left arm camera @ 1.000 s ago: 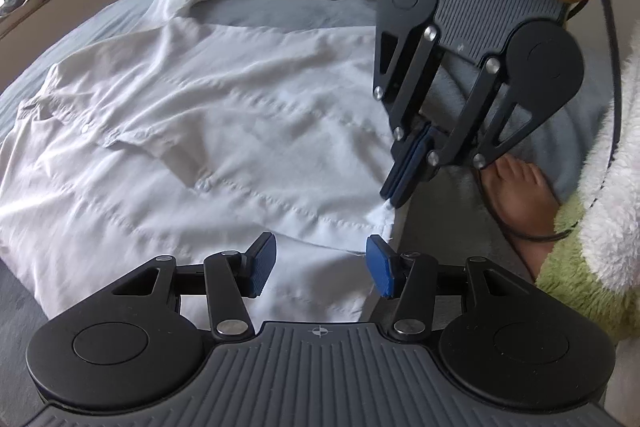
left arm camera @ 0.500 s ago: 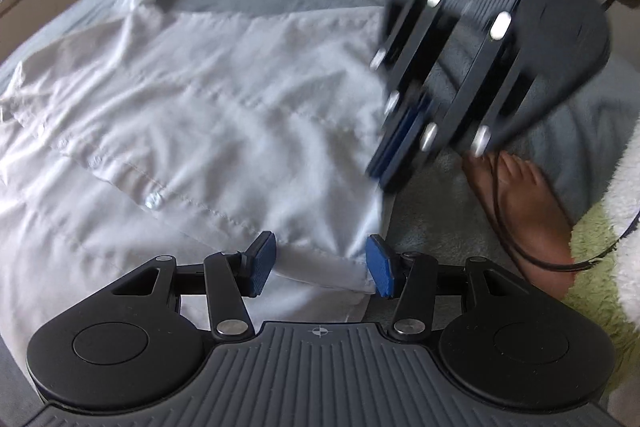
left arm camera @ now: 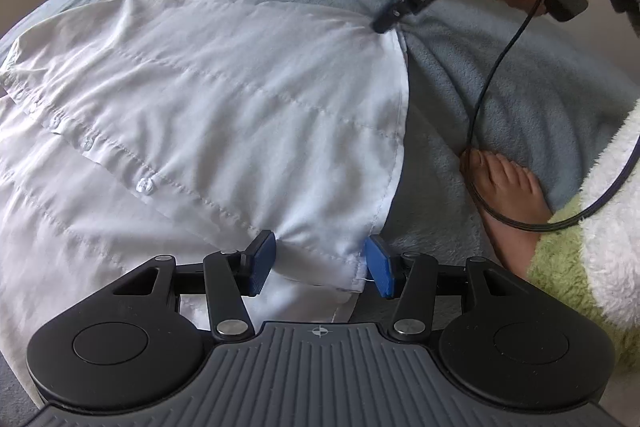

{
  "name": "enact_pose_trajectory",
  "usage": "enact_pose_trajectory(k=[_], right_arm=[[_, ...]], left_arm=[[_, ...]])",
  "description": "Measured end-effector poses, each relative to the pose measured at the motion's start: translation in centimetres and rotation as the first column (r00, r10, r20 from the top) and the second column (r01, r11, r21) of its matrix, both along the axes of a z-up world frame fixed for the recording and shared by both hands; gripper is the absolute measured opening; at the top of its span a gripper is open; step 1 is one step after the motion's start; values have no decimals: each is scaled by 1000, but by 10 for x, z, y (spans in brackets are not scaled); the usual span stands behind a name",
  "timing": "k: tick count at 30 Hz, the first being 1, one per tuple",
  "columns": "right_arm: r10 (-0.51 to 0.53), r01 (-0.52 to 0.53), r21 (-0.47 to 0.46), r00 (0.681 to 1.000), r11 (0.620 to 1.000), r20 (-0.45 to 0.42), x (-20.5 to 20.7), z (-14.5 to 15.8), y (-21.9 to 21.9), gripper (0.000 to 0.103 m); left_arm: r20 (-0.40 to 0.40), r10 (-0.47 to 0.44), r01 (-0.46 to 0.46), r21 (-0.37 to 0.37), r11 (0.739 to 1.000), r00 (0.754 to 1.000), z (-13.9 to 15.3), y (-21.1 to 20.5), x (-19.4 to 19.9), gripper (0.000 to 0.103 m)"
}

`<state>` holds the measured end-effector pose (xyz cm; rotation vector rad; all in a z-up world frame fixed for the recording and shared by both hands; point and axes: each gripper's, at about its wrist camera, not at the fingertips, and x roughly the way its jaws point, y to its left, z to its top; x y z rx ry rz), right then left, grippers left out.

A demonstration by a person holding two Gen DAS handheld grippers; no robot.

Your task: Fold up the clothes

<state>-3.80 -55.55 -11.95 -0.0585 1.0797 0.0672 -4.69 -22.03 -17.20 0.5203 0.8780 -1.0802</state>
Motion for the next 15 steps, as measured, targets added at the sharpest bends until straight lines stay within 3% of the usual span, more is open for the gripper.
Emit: enact_pose_trajectory(k=[4, 6, 11, 15], right_arm=[[-50, 51, -22, 998, 998, 37, 4, 17, -8, 15], [-27, 26, 8, 996, 1000, 85, 11, 31, -4, 15], [59, -70, 88, 991, 994, 118, 31, 31, 20, 15], [75, -75, -13, 997, 997, -27, 34, -7, 29, 15]], left_arm=[[-20, 1, -2, -9, 1000, 1000, 0, 1, 3, 50], [-30, 0, 0, -16, 1000, 1000, 0, 2, 5, 50], [-75, 7, -11, -46, 999, 997, 0, 4, 8, 50], [-106, 8, -13, -52, 999, 994, 3, 7, 12, 50]])
